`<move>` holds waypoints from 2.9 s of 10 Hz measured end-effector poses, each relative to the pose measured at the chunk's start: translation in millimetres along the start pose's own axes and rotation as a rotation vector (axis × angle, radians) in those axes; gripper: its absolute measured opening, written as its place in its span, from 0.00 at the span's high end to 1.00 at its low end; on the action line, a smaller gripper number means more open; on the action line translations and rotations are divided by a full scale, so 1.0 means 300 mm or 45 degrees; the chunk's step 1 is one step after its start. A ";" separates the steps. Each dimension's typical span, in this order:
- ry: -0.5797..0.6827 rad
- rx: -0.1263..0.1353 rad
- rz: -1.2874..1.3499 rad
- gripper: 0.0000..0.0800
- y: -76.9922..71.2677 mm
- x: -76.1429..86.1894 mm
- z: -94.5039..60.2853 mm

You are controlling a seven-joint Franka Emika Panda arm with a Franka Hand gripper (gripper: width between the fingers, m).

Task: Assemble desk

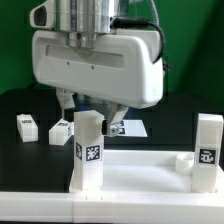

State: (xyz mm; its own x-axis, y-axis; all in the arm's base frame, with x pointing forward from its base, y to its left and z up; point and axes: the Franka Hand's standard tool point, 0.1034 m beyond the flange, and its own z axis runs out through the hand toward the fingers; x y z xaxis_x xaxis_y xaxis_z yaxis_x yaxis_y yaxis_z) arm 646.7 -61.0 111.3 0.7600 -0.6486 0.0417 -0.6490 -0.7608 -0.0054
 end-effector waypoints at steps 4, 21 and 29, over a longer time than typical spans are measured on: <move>0.008 -0.021 -0.588 0.19 -0.010 -0.005 -0.002; 0.000 -0.013 -0.483 0.64 0.002 0.007 -0.002; -0.041 0.009 0.494 0.64 -0.007 0.020 -0.001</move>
Offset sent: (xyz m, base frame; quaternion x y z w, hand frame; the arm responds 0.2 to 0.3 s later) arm -0.0007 0.0074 0.0046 -0.0016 0.0013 -0.2994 0.9541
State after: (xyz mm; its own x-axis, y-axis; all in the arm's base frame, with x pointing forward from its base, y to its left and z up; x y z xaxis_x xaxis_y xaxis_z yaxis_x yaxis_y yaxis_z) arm 652.6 -63.3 111.8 0.4591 -0.8884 0.0042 -0.8882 -0.4591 -0.0214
